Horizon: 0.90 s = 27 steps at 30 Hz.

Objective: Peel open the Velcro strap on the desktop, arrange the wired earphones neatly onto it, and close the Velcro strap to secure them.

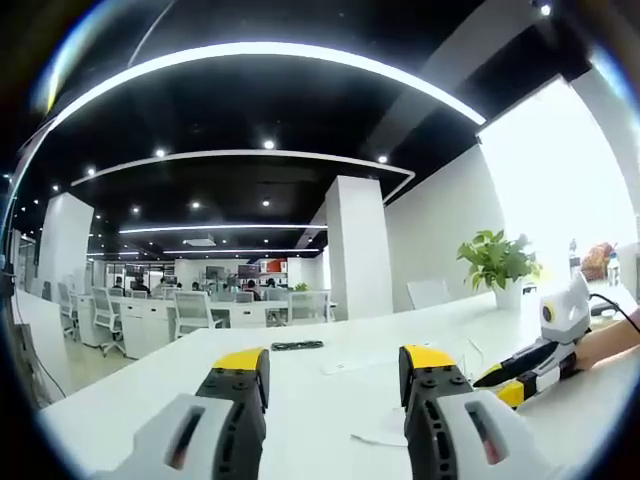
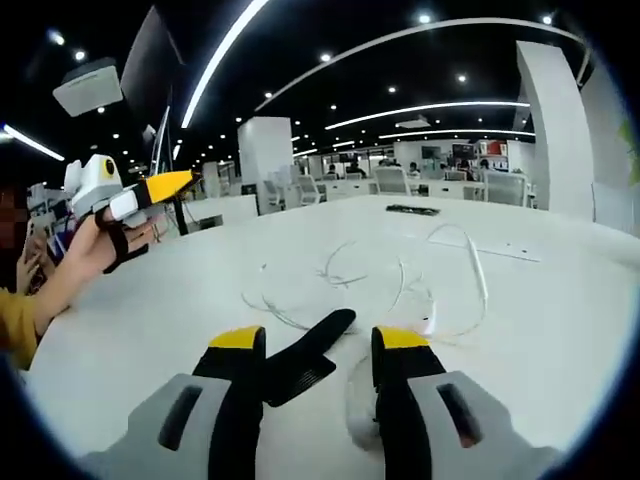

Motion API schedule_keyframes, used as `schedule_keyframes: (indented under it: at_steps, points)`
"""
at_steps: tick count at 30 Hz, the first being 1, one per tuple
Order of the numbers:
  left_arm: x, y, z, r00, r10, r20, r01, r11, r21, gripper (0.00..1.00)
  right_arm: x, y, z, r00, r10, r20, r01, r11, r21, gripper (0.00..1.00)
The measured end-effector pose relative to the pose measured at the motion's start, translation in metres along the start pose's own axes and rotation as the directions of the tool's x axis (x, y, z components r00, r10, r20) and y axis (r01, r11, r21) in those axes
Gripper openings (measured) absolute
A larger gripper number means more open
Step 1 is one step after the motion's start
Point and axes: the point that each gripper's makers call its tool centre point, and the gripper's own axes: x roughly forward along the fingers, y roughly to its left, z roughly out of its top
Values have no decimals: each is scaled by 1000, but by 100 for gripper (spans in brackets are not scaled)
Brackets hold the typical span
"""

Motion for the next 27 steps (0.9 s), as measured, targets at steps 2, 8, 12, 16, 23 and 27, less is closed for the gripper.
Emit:
schedule_keyframes:
  at_steps: [2,8,12,16,23,27]
  points:
    - [0,0,0,1000,-1,0,1,1000,1,55,1,-1,-1,1000,-1,-6,1,1000,0,42]
    - [-1,2,0,1000,4,2,-4,1000,-5,55,4,-5,1,1000,-8,-9,9,1000,15,35]
    - [0,4,0,1000,9,1,-9,1000,-13,55,6,-3,2,1000,4,-6,-4,1000,27,35]
    - [0,3,0,1000,5,-2,-5,1000,-9,55,8,0,1,1000,14,-17,-14,1000,27,33]
    - [1,3,-1,1000,6,-5,-6,1000,-2,55,9,0,2,999,23,-28,-23,999,30,32]
    - [1,3,-1,1000,2,-6,-2,1000,-8,55,13,5,2,998,43,-48,-41,999,31,32]
